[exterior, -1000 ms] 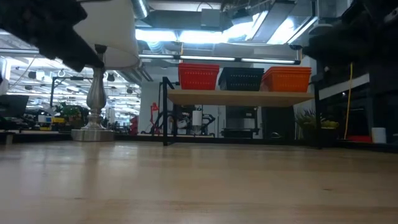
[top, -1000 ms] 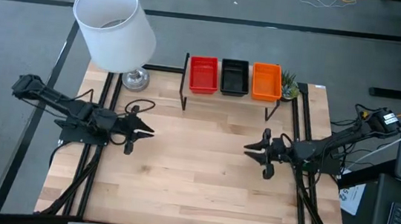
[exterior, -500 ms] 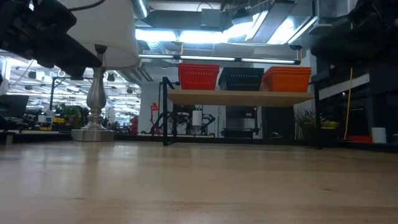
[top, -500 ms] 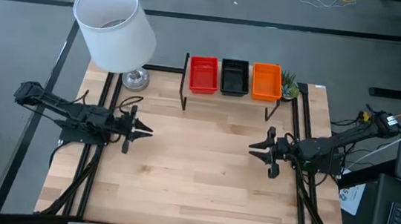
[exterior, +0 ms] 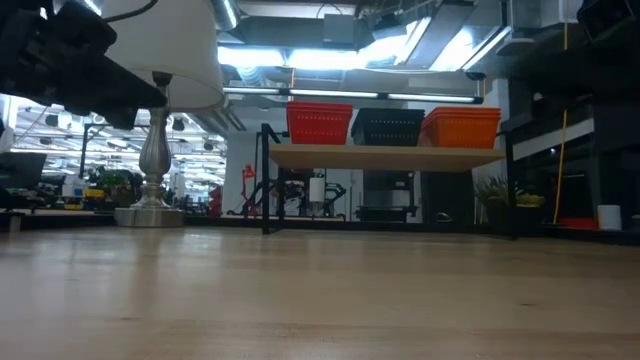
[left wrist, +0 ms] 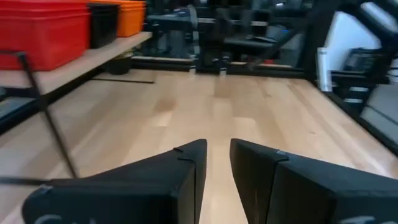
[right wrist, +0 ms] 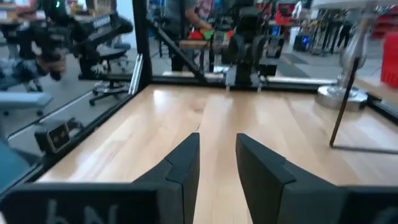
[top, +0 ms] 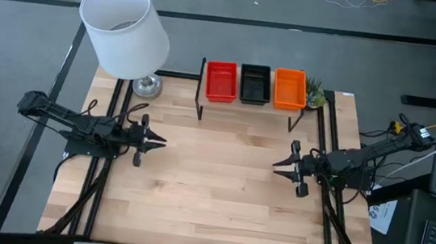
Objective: Stack baskets on shelf by color
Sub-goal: Return to Home Position
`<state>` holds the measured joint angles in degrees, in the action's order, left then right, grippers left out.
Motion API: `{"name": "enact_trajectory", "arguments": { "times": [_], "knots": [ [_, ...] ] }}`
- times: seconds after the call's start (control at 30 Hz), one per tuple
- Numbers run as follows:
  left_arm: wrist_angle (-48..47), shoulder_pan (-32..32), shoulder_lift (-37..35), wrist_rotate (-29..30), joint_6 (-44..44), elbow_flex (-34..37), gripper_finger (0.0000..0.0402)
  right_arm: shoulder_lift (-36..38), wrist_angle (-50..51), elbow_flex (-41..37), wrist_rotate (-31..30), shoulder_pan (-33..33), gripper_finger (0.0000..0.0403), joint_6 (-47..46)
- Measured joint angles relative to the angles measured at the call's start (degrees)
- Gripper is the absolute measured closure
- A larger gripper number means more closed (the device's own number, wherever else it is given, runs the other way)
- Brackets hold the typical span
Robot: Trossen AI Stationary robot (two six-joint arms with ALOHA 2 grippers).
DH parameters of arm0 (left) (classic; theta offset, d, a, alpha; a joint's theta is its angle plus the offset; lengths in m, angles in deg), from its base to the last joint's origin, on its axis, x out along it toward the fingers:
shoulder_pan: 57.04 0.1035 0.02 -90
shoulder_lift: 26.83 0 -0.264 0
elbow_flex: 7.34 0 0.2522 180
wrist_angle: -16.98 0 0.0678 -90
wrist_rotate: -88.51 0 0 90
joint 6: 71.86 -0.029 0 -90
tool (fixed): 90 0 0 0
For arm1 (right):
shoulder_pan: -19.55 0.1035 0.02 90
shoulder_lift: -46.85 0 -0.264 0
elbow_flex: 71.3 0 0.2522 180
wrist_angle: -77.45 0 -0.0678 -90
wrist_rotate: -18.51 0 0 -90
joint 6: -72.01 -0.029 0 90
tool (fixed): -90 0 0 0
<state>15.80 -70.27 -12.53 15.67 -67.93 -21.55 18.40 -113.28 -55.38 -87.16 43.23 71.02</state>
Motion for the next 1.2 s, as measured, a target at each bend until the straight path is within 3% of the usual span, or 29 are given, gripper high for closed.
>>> {"name": "enact_trajectory", "arguments": {
  "times": [0.13,0.33,0.5,0.73,1.2],
  "knots": [
    [-0.07,0.0,0.01,3.28,1.71,0.0,0.0337,2.77,6.18,0.0,0.38,0.0,0.0297,-0.92],
    [-0.07,0.0,0.01,3.21,1.49,0.0,0.0337,9.29,13.93,0.0,0.36,0.0,0.0297,0.18],
    [-0.07,0.0,0.03,3.19,1.49,0.0,0.0336,16.51,13.52,-1.33,0.64,0.0,0.0297,6.22],
    [-0.07,0.0,0.03,3.1,1.47,0.0,0.0336,25.05,21.48,-1.7,7.31,0.01,0.0297,5.75],
    [-0.09,0.0,0.03,3.1,1.47,0.0,0.0336,24.28,21.7,-1.7,7.88,-0.22,0.0297,1.25]
  ]
}}
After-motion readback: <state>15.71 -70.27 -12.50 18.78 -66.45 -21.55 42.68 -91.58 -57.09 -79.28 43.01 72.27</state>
